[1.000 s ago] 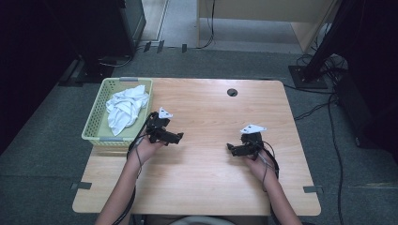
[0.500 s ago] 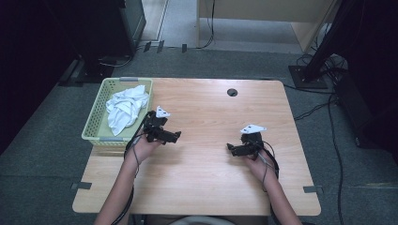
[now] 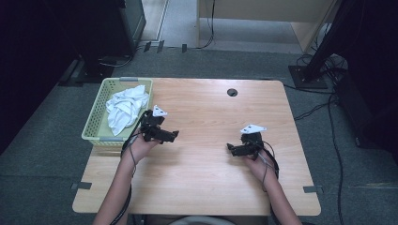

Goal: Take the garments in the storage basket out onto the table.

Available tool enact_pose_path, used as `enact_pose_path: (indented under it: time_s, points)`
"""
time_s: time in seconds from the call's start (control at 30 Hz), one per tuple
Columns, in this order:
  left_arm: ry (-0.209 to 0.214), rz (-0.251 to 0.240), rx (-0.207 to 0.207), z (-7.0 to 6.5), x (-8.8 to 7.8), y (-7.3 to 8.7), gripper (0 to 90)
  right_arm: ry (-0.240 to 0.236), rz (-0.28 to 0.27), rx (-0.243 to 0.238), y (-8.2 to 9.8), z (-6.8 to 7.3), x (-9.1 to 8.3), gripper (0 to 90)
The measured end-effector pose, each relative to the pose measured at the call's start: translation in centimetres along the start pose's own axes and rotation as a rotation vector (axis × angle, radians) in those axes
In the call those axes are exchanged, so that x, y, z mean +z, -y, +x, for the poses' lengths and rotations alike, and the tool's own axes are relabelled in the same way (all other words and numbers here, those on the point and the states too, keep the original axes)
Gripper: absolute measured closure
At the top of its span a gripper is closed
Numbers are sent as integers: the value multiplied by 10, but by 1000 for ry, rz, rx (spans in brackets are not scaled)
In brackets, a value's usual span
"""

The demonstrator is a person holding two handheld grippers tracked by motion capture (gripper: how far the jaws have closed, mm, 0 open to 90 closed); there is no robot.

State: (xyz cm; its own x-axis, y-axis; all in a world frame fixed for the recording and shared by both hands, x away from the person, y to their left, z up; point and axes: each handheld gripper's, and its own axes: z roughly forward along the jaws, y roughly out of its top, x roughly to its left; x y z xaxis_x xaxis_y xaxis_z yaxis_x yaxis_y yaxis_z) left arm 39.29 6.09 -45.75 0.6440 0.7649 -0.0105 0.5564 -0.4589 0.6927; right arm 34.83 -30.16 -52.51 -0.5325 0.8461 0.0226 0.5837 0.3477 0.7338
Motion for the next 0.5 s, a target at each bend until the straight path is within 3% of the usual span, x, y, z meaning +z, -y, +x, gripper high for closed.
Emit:
enact_pose_path:
  time_s: [0.5]
  points:
    - [-7,-9,-5,6,-10,-1,3,0,0,1,0,0,0,85]
